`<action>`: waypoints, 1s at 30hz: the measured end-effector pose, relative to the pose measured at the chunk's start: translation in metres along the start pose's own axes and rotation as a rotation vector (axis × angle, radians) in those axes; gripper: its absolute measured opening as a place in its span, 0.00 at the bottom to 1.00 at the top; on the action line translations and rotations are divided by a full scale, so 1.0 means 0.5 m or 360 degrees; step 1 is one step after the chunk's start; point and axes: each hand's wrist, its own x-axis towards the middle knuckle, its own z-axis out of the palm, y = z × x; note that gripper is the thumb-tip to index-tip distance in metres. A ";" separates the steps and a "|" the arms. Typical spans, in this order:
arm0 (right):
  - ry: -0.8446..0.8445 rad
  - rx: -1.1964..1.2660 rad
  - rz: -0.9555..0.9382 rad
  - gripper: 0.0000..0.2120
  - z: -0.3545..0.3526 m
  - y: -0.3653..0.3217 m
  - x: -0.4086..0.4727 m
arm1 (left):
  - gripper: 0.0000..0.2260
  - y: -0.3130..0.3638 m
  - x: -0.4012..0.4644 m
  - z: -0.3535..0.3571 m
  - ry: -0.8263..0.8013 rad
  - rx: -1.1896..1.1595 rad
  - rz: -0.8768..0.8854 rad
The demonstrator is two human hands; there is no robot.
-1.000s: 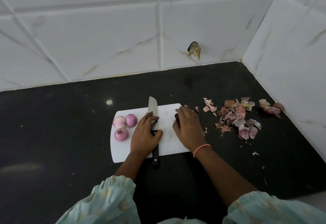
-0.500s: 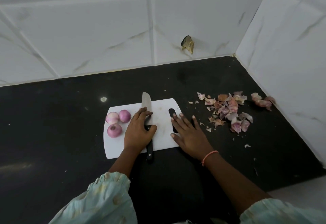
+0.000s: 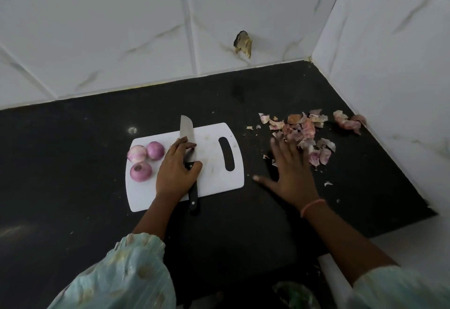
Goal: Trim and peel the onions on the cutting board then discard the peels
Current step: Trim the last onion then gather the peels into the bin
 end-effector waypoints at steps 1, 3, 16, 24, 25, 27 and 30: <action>0.0067 0.0046 0.0124 0.48 -0.003 0.015 0.025 | 0.20 0.001 0.000 0.000 -0.0002 -0.0002 -0.0003; 0.0204 0.0133 0.0375 0.39 -0.005 0.036 0.058 | 0.21 0.002 0.001 -0.001 -0.0016 0.0003 0.0002; 0.0640 0.1133 0.0943 0.29 -0.046 0.279 0.074 | 0.22 0.207 0.075 0.141 -0.0163 -0.0402 0.0130; 0.0260 0.0928 0.0331 0.24 -0.027 0.257 0.154 | 0.26 0.307 0.123 0.323 -0.0402 -0.0505 -0.0058; 0.0273 0.1040 0.0286 0.24 -0.025 0.243 0.145 | 0.27 0.309 0.124 0.331 -0.0394 -0.0462 -0.0040; 0.0414 0.1426 0.0332 0.21 -0.023 0.223 0.128 | 0.28 0.316 0.126 0.349 -0.0366 -0.0403 -0.0032; 0.0587 0.1815 0.0572 0.12 -0.034 0.191 0.125 | 0.31 0.335 0.122 0.372 -0.0329 -0.0392 0.0004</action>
